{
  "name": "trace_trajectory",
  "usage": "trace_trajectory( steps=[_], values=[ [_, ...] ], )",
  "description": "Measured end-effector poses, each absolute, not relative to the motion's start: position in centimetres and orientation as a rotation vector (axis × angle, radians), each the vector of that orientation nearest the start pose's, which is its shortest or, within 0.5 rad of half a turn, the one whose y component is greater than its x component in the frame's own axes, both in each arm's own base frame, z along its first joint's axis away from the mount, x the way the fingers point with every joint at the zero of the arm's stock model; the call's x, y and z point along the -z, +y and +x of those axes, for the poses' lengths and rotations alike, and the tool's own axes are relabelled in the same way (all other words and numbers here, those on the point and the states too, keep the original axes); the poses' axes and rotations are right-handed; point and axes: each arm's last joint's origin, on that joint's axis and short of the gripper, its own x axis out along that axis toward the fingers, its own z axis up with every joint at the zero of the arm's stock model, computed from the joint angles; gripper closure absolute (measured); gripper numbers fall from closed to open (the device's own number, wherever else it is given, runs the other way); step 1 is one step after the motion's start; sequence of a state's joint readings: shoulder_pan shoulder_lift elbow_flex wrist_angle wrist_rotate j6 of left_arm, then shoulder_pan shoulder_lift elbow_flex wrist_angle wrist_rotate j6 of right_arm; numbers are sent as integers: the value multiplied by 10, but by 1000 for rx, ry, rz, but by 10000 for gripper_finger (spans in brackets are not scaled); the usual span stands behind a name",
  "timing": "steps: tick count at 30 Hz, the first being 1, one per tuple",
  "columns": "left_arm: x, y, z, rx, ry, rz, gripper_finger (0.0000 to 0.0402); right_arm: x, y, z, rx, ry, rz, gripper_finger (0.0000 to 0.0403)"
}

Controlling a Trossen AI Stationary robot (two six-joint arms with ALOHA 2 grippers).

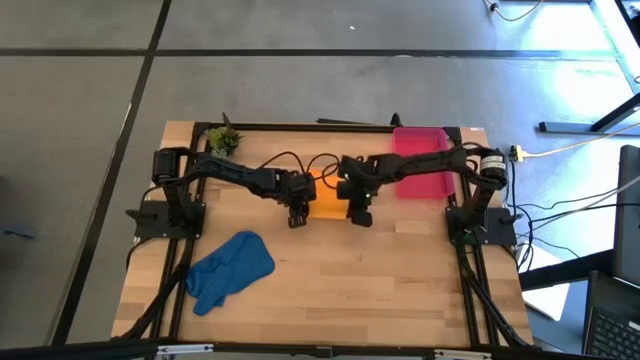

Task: Roll microfiber towels into tight, uniform cylinder then place into a basket
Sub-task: Roll the orange microfiber towel

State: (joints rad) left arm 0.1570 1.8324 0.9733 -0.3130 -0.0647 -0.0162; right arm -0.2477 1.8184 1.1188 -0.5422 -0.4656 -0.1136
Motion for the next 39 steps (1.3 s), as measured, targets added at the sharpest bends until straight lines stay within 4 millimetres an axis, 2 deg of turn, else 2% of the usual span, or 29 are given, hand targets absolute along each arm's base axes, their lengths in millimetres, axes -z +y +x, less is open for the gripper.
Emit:
trace_trajectory(
  steps=[6, 16, 27, 34, 39],
  values=[
    [-123, 54, 327, -198, 1175, -49, 264, -162, -90, 329, -291, 1104, 487, 397],
    [-123, 54, 327, -181, 1173, -16, 264, -166, -129, 316, -243, 1035, 802, 397],
    [-123, 51, 330, -172, 1150, 9, 264, -165, -152, 308, -85, 1017, 971, 397],
    [-123, 49, 331, -164, 1142, 24, 264, -145, -158, 308, -30, 1072, 1052, 397],
    [-123, 49, 331, -163, 1142, 24, 264, -132, -162, 309, 62, 1111, 1016, 397]
  ],
)
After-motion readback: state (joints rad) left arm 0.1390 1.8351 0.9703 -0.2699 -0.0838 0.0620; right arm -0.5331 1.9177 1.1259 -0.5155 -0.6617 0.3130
